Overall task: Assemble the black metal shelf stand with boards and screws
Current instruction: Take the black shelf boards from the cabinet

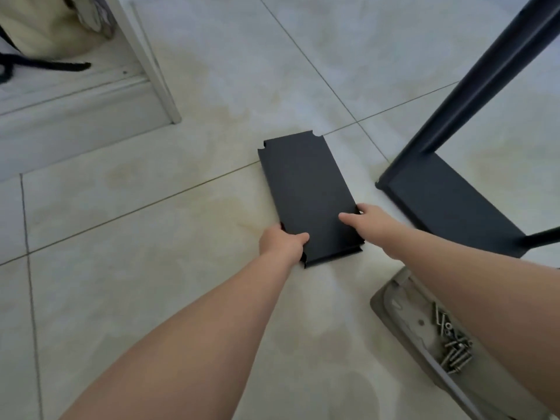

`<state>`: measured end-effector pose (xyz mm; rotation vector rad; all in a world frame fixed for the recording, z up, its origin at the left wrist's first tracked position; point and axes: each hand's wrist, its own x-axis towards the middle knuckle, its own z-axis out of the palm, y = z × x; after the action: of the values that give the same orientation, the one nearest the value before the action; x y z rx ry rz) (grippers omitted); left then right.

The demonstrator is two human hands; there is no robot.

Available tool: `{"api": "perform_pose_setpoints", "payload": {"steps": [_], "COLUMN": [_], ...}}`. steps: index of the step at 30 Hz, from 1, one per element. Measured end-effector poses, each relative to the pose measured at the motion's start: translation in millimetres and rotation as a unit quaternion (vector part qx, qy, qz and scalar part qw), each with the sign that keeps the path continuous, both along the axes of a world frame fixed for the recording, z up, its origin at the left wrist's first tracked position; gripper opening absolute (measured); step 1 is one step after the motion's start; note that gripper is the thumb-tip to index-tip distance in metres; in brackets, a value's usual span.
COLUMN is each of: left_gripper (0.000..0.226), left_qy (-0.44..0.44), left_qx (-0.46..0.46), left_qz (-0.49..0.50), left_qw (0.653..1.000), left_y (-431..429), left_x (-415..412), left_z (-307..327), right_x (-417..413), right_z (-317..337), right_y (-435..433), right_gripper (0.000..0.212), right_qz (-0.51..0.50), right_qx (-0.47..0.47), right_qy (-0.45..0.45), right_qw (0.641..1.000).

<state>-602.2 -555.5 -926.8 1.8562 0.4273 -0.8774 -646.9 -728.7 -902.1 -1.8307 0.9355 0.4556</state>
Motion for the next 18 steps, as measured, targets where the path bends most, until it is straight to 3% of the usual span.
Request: {"api": "perform_pose_setpoints", "payload": {"steps": [5, 9, 13, 18], "left_gripper": [0.04, 0.061, 0.06, 0.071], "left_qy": [-0.001, -0.021, -0.076, -0.174], "left_qx": [0.04, 0.086, 0.086, 0.087], "left_qz": [-0.061, -0.103, -0.147, -0.182], "left_qw": [0.997, 0.991, 0.983, 0.964], "left_y": [-3.8, 3.1, 5.5, -3.1], "left_x": [-6.7, -16.7, -18.6, -12.3], "left_z": [11.4, 44.6, 99.1, 188.9], "right_x": [-14.9, -29.9, -46.3, -82.9], "right_z": [14.2, 45.6, 109.3, 209.8], "right_y": [-3.0, 8.9, 17.4, 17.3], "right_gripper": [0.031, 0.051, 0.066, 0.064], "right_qz": [0.001, 0.039, 0.072, 0.064], "right_qx": [-0.014, -0.079, -0.112, -0.138], "right_qy": [0.007, -0.035, -0.073, -0.143], "right_qw": [1.0, 0.996, 0.988, 0.978]}}
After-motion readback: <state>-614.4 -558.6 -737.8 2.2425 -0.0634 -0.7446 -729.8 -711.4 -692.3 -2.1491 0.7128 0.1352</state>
